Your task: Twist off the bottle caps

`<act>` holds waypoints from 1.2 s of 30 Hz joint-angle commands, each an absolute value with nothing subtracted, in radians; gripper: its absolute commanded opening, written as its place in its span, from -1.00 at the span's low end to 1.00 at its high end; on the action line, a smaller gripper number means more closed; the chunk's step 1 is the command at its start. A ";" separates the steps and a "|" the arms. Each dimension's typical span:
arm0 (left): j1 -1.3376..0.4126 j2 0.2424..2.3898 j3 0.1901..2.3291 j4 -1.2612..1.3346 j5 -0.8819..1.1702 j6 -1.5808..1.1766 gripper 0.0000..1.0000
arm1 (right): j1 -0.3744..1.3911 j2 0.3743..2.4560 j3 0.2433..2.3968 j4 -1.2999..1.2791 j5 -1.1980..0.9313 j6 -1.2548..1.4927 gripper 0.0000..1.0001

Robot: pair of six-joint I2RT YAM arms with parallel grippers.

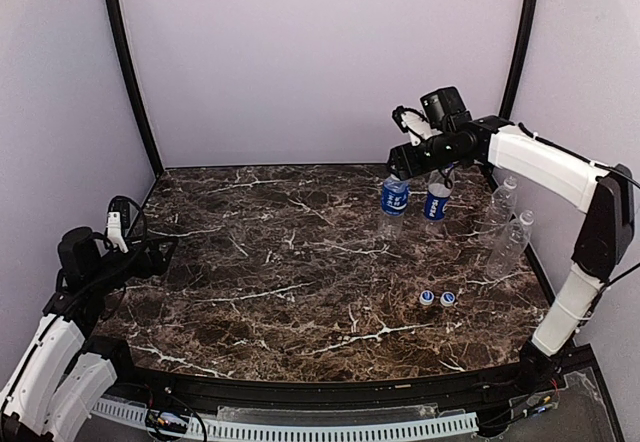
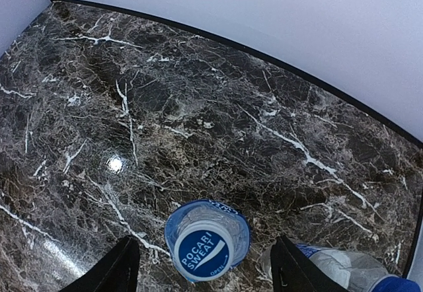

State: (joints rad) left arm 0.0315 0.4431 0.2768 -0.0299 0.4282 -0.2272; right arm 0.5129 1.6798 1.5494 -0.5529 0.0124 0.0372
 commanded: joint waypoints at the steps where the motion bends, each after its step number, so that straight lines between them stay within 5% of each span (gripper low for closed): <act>1: 0.049 0.435 0.254 -0.017 0.397 -0.236 0.98 | 0.517 1.708 1.586 -0.578 0.043 0.046 0.28; 8: 0.053 0.433 0.256 -0.018 0.398 -0.234 0.97 | 0.517 1.727 1.576 -0.577 0.012 0.053 0.11; 20: 0.053 0.428 0.254 -0.004 0.425 -0.209 0.98 | 0.516 1.730 1.588 -0.583 -0.057 0.053 -0.99; 29: 0.041 0.439 0.307 -0.031 0.685 0.027 0.97 | 0.698 1.668 1.614 -0.405 -0.353 0.025 -1.00; 36: -0.093 0.548 0.491 -0.287 0.758 0.315 0.98 | 0.939 1.843 1.783 -0.287 -0.416 0.072 -1.00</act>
